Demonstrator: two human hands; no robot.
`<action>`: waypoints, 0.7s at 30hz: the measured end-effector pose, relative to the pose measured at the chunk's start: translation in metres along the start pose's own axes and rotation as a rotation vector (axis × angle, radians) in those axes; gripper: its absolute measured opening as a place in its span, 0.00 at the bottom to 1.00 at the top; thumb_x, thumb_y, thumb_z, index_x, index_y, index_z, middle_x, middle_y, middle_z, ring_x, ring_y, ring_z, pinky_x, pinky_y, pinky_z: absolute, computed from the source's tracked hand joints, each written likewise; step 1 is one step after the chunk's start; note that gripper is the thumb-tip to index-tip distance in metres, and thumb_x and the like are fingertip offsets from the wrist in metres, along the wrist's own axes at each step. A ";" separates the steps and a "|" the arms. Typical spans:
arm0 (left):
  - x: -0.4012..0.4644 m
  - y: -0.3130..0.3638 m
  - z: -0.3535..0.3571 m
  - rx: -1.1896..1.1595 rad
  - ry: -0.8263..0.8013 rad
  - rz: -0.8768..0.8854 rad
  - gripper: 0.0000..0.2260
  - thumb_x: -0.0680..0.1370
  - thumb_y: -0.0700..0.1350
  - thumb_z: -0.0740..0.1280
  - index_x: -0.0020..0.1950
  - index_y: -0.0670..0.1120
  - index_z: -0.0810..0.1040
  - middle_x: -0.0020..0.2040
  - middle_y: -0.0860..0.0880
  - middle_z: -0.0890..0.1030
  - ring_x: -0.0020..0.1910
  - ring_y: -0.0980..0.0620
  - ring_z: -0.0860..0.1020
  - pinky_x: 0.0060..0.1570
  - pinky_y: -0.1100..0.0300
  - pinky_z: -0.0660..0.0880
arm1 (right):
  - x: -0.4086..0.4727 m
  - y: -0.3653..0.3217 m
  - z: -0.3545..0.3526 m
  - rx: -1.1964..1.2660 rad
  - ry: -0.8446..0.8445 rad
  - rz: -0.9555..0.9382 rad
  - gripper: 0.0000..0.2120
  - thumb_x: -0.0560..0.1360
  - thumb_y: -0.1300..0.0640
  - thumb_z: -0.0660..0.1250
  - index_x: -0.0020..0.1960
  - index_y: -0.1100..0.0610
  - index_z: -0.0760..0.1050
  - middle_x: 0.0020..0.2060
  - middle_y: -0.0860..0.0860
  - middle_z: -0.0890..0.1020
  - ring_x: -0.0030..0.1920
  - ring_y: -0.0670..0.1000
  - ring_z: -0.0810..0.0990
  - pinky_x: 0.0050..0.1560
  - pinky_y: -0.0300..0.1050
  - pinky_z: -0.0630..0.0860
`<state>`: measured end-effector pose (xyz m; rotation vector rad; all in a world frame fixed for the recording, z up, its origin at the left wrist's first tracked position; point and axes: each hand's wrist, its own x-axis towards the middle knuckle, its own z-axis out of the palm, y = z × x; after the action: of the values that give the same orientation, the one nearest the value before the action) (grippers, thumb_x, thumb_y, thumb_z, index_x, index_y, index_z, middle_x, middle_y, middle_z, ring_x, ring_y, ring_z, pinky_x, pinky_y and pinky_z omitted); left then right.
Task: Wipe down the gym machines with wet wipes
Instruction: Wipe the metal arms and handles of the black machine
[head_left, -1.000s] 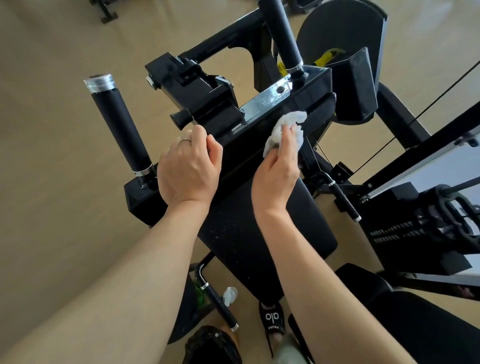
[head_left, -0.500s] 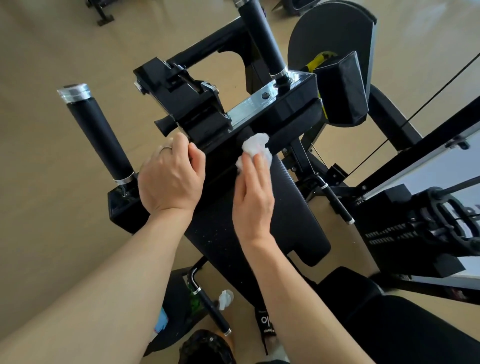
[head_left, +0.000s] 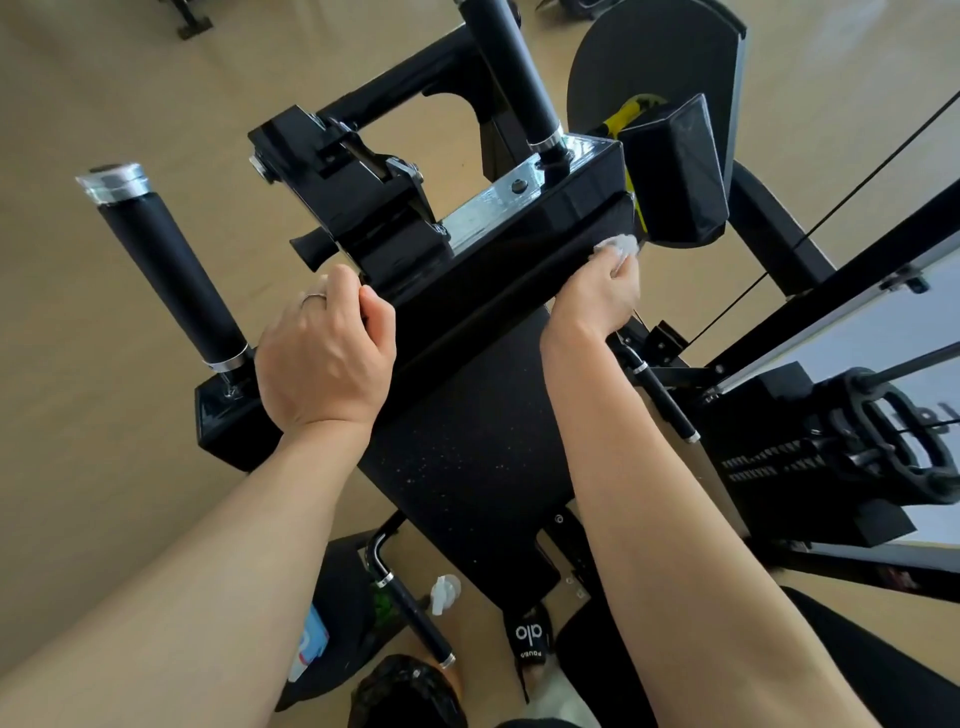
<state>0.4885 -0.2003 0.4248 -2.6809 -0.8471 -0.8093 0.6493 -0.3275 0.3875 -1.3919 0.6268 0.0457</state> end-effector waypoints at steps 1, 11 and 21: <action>0.000 0.000 0.000 -0.001 -0.002 -0.004 0.11 0.83 0.45 0.57 0.44 0.42 0.71 0.31 0.48 0.67 0.28 0.48 0.63 0.29 0.57 0.56 | -0.001 0.003 0.000 0.055 -0.019 0.118 0.17 0.84 0.52 0.58 0.41 0.59 0.73 0.35 0.46 0.73 0.37 0.47 0.71 0.41 0.43 0.70; 0.000 0.001 0.000 0.040 0.010 -0.012 0.09 0.82 0.44 0.60 0.44 0.42 0.71 0.29 0.46 0.69 0.30 0.48 0.61 0.29 0.57 0.55 | -0.056 0.042 -0.001 0.359 -0.210 0.796 0.12 0.84 0.56 0.63 0.64 0.59 0.77 0.59 0.55 0.83 0.57 0.57 0.83 0.63 0.52 0.79; 0.000 0.001 0.001 0.025 -0.002 -0.025 0.10 0.83 0.44 0.58 0.44 0.43 0.70 0.31 0.49 0.64 0.29 0.47 0.62 0.28 0.56 0.57 | 0.085 -0.002 0.014 0.372 -0.118 0.556 0.13 0.74 0.60 0.65 0.58 0.59 0.78 0.58 0.57 0.85 0.60 0.61 0.83 0.62 0.61 0.79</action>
<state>0.4895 -0.2004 0.4241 -2.6554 -0.8875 -0.7963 0.7270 -0.3429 0.3526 -0.8212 0.8587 0.4305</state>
